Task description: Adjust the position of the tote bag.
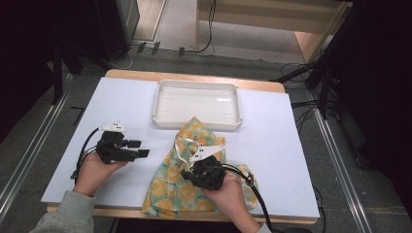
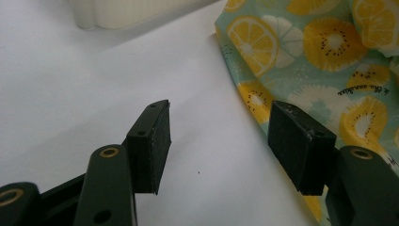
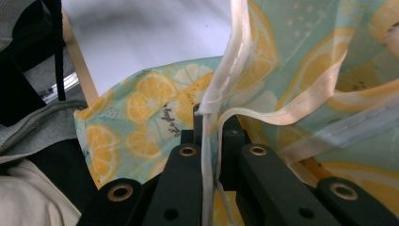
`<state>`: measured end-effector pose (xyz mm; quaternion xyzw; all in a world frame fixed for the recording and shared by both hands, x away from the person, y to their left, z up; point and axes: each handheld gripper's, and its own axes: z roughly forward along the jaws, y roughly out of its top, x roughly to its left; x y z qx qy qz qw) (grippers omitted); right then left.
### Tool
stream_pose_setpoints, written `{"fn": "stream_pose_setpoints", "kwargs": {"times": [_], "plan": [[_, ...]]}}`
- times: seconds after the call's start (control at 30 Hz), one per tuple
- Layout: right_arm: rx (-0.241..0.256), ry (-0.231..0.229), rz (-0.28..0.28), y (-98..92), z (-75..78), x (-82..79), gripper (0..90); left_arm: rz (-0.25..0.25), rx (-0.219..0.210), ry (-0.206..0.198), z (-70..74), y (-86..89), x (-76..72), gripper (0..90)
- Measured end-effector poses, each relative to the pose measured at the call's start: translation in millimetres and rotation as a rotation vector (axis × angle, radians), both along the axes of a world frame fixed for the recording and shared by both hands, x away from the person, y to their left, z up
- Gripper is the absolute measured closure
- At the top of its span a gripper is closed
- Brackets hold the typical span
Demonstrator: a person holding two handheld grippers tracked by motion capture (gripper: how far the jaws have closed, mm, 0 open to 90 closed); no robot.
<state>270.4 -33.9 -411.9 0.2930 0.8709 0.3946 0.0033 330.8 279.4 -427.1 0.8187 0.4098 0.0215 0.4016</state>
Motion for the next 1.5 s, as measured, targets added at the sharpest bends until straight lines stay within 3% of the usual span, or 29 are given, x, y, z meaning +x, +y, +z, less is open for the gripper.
{"fn": "stream_pose_setpoints", "kwargs": {"times": [0.57,0.73,0.83,0.9,1.0,1.2,1.27,1.5], "plan": [[0.005,0.023,0.050,29.6,-10.7,-3.6,90.0,0.002,-0.002,-0.002,0.2,-0.2,-0.2,40.3],[-0.008,0.030,0.044,29.1,-17.3,1.4,90.0,0.000,-0.002,-0.001,-0.2,-0.3,0.3,40.3],[0.011,0.016,0.043,26.1,-13.9,2.0,90.0,0.003,-0.006,-0.003,0.1,0.6,0.2,40.2],[0.016,-0.003,0.043,23.1,-9.1,1.9,86.3,0.001,0.001,-0.002,0.2,1.2,0.4,40.2],[0.066,-0.010,0.053,15.2,-4.2,4.5,76.8,0.000,-0.002,-0.001,0.1,0.4,0.3,40.2],[0.074,-0.055,0.078,8.5,3.8,3.4,61.3,0.003,0.001,0.000,0.0,0.5,0.5,40.1],[0.059,-0.036,0.089,6.4,6.3,4.4,57.2,0.001,0.002,0.000,0.2,0.9,0.5,40.2],[0.058,-0.056,0.070,-7.0,17.9,1.4,53.0,0.002,-0.002,-0.004,0.2,1.2,0.3,40.1]]}}
